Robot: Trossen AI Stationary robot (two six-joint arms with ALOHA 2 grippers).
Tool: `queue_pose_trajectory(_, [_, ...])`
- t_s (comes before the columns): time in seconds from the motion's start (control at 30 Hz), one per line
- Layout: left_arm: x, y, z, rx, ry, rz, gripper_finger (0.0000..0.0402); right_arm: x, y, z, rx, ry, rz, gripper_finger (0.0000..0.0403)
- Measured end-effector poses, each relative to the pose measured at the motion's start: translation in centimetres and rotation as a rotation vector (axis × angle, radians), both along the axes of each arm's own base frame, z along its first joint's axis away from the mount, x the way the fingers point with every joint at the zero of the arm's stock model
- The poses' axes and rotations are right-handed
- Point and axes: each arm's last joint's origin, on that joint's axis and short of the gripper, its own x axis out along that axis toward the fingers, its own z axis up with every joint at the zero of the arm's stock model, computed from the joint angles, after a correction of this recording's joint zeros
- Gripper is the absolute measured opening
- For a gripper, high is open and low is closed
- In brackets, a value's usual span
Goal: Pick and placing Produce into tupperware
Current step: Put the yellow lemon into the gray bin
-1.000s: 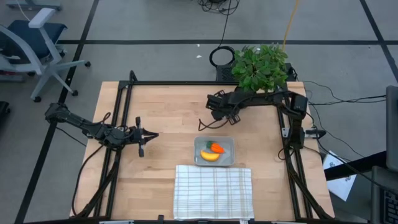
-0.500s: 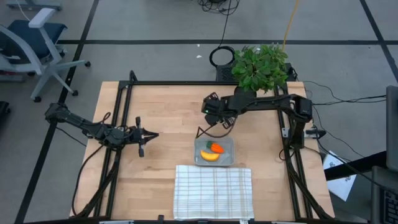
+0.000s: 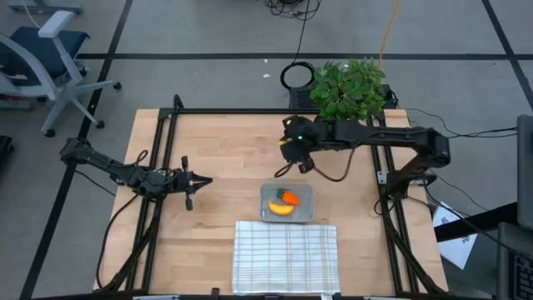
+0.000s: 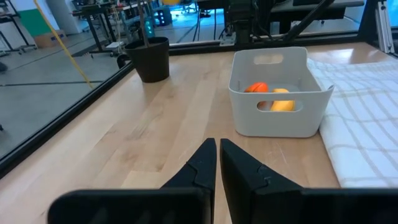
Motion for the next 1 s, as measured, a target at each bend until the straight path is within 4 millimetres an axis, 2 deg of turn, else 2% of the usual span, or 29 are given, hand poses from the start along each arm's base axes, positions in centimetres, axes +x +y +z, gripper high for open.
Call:
queue_pose_trajectory(0.2, [0.0, 0.0, 0.0, 0.000, 0.000, 0.000, 0.0026, -0.6, 1.5, 1.9, 0.161, -0.128, 0.043, 0.0208])
queue_pose_trajectory(0.63, [0.0, 0.0, 0.0, 0.001, 0.004, -0.006, 0.0026, -0.6, 2.0, 4.3, 0.362, -0.343, 0.086, 0.0208])
queue_pose_trajectory(0.73, [0.0, -0.1, -0.1, -0.002, 0.006, -0.020, 0.0026, -0.4, 2.0, 3.9, 0.391, -0.381, 0.066, 0.0208])
queue_pose_trajectory(0.87, [0.0, -0.1, 0.0, -0.005, 0.006, -0.032, 0.0026, -0.7, 2.2, 2.5, 0.396, -0.385, 0.065, 0.0208])
queue_pose_trajectory(1.0, [0.0, -0.1, 0.0, -0.006, 0.007, -0.034, 0.0026, -1.5, 2.3, 1.9, 0.428, -0.429, 0.068, 0.0208])
